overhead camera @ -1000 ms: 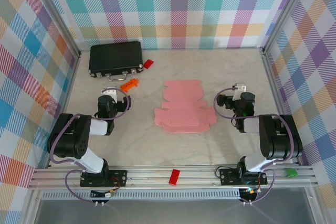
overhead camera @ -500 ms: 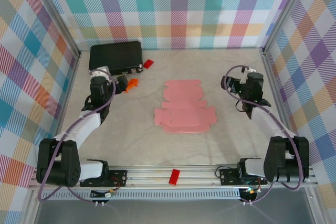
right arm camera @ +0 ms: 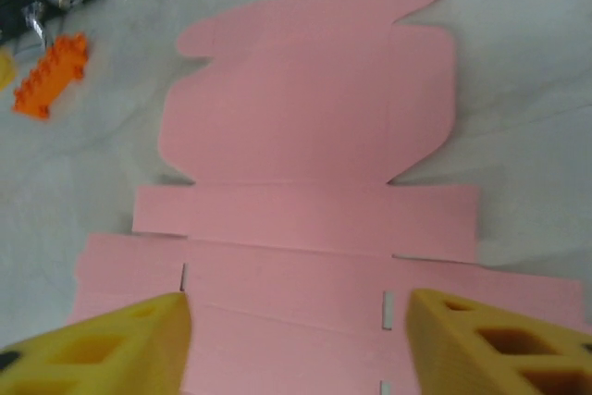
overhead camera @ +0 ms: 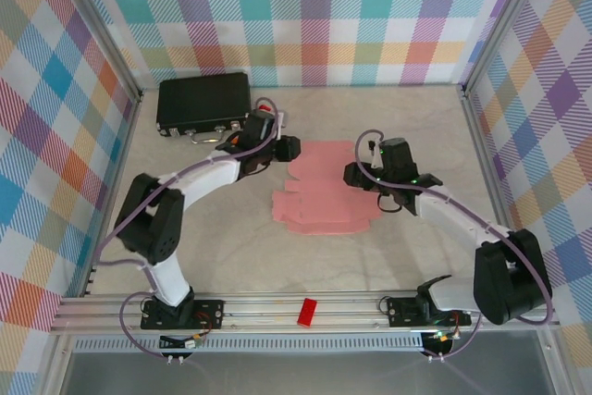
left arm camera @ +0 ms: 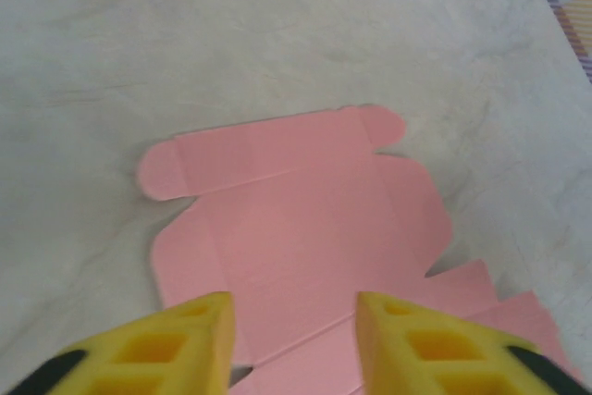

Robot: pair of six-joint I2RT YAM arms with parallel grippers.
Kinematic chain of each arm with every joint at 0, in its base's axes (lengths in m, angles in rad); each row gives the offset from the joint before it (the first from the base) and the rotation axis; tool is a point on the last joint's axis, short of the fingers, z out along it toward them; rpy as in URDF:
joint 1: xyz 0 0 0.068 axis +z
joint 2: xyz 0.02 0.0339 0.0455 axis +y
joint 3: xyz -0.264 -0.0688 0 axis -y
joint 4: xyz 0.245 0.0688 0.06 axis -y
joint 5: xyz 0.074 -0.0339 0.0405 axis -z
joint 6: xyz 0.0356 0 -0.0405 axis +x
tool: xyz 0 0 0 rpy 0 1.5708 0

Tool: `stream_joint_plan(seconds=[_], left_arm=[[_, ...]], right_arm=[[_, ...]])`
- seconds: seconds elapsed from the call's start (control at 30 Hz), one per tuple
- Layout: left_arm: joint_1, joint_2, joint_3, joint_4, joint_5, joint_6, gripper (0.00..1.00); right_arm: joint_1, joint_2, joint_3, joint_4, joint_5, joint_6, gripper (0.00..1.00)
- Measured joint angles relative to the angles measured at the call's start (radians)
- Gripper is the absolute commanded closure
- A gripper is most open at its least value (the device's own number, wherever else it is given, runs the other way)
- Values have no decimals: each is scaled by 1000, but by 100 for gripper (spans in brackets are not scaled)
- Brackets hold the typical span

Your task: Fold the paper box

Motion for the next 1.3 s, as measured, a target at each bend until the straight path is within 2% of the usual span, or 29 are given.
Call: stream_joint_plan(seconds=[0.03,0.1,0.13,0.17,0.47,0.67,0.8,0.93,1.1,1.3], left_arm=[[-5,35,31,-4,11,-5,79],[-9,115,105,-13,41,-12,94],[-10,144,130,-18,49,-19,99],[-12,182,166,-21,64,-15,100],[-30,390,355,-92,140,-22,100],[-31,491,433,-150,151,-16,100],[-31,503,441,-190,125,-15,100],[-31,454,372,-184,58,-15,100],[-22,303,159,-177,-39,-24,100],[-21,124,-86,-172,-60,-88,100]], right_arm=[[14,16,-1,2,-9,6,65],[43,62,-1,11,-32,30,78],[55,81,-1,14,-39,38,82],[72,107,-1,19,-45,54,84],[166,245,-24,88,-69,143,94],[177,307,-39,106,-53,175,97],[177,317,-35,105,-32,186,97],[182,323,-18,83,-5,196,96],[181,343,34,18,56,198,91],[152,438,171,-48,129,156,90]])
